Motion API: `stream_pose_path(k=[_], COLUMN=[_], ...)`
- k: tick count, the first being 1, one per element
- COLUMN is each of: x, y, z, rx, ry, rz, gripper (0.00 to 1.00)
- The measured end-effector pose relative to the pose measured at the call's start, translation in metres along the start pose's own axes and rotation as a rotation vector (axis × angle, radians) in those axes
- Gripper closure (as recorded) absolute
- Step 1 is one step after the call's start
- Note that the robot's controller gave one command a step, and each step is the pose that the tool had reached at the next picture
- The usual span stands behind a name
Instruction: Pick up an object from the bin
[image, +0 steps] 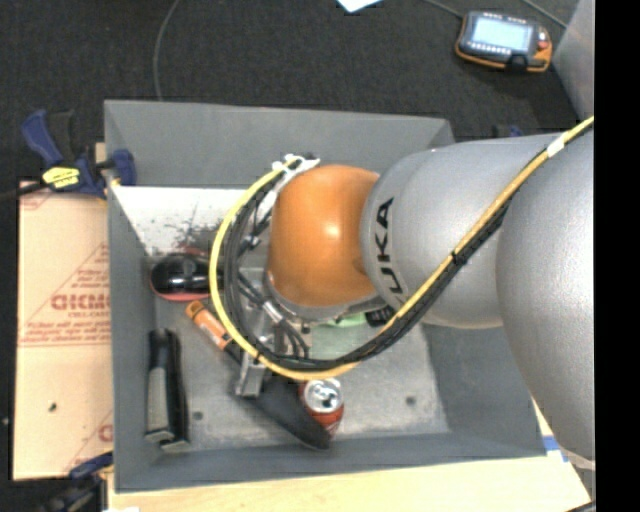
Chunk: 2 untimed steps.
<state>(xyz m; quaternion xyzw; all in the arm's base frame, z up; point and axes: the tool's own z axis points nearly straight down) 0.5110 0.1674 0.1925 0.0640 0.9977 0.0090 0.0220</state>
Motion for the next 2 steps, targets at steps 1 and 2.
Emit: stream_pose_path(k=[1,2], x=[0.026,0.015], y=[-0.010,-0.022], z=[-0.002,-0.065], rx=[-0.005,-0.002], ry=[-0.004,-0.005], rz=[-0.487,-0.049], gripper=[0.00,0.00])
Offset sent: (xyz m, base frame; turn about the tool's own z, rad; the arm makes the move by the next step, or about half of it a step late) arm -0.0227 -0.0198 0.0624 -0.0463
